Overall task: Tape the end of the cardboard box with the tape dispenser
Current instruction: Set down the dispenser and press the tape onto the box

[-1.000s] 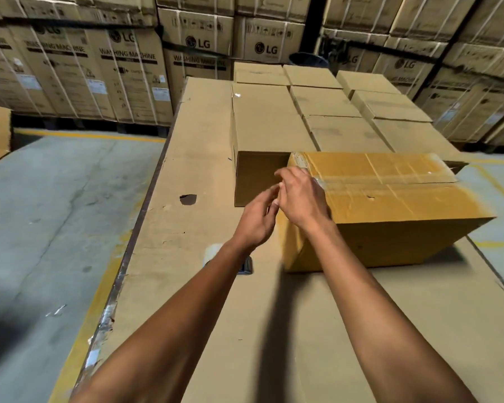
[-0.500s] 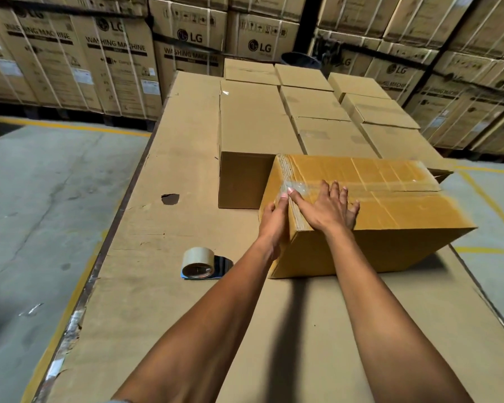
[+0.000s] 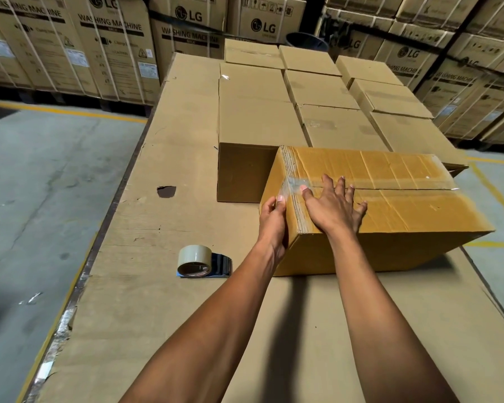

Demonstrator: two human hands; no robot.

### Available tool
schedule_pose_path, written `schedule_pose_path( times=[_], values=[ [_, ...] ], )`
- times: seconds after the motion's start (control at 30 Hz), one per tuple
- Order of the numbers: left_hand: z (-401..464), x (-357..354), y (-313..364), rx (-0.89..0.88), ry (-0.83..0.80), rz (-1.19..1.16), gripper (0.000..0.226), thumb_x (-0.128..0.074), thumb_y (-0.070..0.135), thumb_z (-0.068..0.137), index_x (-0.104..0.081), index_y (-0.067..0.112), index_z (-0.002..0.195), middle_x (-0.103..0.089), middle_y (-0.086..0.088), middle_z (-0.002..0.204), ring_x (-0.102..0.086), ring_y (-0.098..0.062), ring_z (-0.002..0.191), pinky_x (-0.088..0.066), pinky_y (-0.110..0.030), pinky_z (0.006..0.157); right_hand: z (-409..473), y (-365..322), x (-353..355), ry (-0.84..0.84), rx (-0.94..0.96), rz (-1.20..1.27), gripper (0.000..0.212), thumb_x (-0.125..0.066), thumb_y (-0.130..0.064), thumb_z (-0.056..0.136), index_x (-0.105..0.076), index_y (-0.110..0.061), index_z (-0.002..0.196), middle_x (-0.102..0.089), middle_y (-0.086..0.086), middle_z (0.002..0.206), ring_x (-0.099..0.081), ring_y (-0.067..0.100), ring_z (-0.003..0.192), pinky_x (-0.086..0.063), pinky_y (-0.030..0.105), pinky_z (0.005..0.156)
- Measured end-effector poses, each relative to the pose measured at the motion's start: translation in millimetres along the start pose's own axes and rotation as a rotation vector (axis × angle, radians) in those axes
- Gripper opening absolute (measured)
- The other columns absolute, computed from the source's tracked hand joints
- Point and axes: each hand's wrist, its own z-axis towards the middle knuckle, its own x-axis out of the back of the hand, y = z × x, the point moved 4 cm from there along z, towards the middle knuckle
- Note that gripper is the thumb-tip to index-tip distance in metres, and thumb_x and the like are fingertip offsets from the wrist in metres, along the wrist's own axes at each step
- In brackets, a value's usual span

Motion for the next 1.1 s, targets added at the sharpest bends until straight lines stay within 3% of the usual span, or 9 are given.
schedule_pose_path(
  times=[0.17, 0.27, 0.33, 0.47, 0.73, 0.9, 0.97, 1.03, 1.1],
  values=[
    [3, 3, 0, -0.005, 0.032, 0.016, 0.042, -0.061, 0.041, 0.117, -0.057, 0.025, 0.156, -0.073, -0.016, 0.147, -0.074, -0.035, 0.136, -0.059, -0.061, 0.120, -1, -3, 3, 0.010, -0.006, 0.004, 0.074, -0.023, -0.067, 0.102, -0.010, -0.037, 0.169, 0.003, 0.006, 0.179, 0.005, 0.029, 0.165, 0.005, 0.068, 0.126],
    [5, -2, 4, -0.026, -0.012, -0.021, 0.094, -0.083, 0.076, 0.085, -0.058, 0.020, 0.157, -0.079, -0.017, 0.142, -0.082, -0.032, 0.125, -0.068, -0.054, 0.106, -5, -9, 8, 0.004, -0.032, 0.039, 0.102, -0.011, -0.094, 0.085, -0.012, -0.036, 0.169, 0.001, 0.006, 0.179, 0.005, 0.030, 0.165, 0.009, 0.069, 0.124],
    [6, -6, 4, -0.035, -0.017, -0.017, 0.107, -0.089, 0.081, 0.076, -0.057, 0.019, 0.157, -0.079, -0.017, 0.141, -0.084, -0.030, 0.120, -0.071, -0.048, 0.096, -8, -12, 8, 0.014, -0.043, 0.027, 0.116, -0.010, -0.103, 0.074, -0.011, -0.036, 0.169, 0.001, 0.007, 0.179, 0.005, 0.032, 0.165, 0.009, 0.069, 0.123],
    [8, -6, 9, -0.031, -0.004, -0.030, 0.059, -0.076, 0.050, 0.108, -0.052, 0.018, 0.151, -0.076, -0.019, 0.140, -0.079, -0.034, 0.126, -0.065, -0.053, 0.109, -6, -15, 3, 0.004, -0.040, 0.015, 0.100, -0.017, -0.095, 0.084, -0.011, -0.041, 0.168, 0.002, 0.010, 0.179, 0.006, 0.035, 0.164, 0.006, 0.070, 0.125],
    [11, -3, 5, -0.014, 0.005, -0.050, 0.046, -0.069, 0.035, 0.115, -0.054, 0.023, 0.157, -0.074, -0.018, 0.144, -0.074, -0.036, 0.134, -0.058, -0.059, 0.120, -2, -13, -2, 0.013, -0.038, -0.030, 0.071, -0.023, -0.072, 0.101, -0.010, -0.048, 0.166, 0.004, 0.009, 0.179, 0.004, 0.035, 0.164, 0.004, 0.072, 0.124],
    [11, -3, 7, 0.018, 0.015, -0.028, 0.029, -0.061, 0.030, 0.119, -0.057, 0.033, 0.148, -0.072, -0.018, 0.149, -0.071, -0.039, 0.138, -0.057, -0.061, 0.121, -3, -16, -1, 0.013, -0.041, -0.045, 0.062, -0.022, -0.055, 0.107, -0.008, -0.047, 0.167, 0.005, 0.009, 0.179, 0.005, 0.035, 0.164, 0.003, 0.072, 0.124],
    [8, -2, 12, 0.012, 0.016, -0.010, 0.028, -0.058, 0.027, 0.120, -0.057, 0.035, 0.147, -0.071, -0.017, 0.152, -0.073, -0.036, 0.134, -0.061, -0.057, 0.115, -3, -16, -1, 0.023, -0.045, -0.038, 0.061, -0.022, -0.049, 0.108, -0.008, -0.044, 0.167, 0.004, 0.010, 0.179, 0.004, 0.035, 0.164, 0.002, 0.073, 0.124],
    [8, 2, 15, 0.015, -0.005, 0.010, 0.032, -0.054, 0.023, 0.122, -0.055, 0.032, 0.153, -0.070, -0.015, 0.151, -0.075, -0.027, 0.116, -0.068, -0.044, 0.093, -3, -17, 1, 0.038, -0.058, -0.030, 0.063, -0.022, -0.049, 0.107, -0.009, -0.039, 0.168, 0.001, 0.010, 0.179, 0.001, 0.034, 0.164, 0.002, 0.072, 0.124],
    [9, 4, 18, 0.043, 0.007, 0.029, 0.030, -0.056, 0.026, 0.121, -0.056, 0.029, 0.151, -0.070, -0.017, 0.149, -0.075, -0.025, 0.107, -0.066, -0.039, 0.082, -5, -18, 4, 0.055, -0.073, -0.024, 0.072, -0.018, -0.063, 0.103, -0.012, -0.033, 0.169, -0.005, 0.010, 0.179, -0.004, 0.033, 0.164, -0.001, 0.071, 0.125]
  ],
)
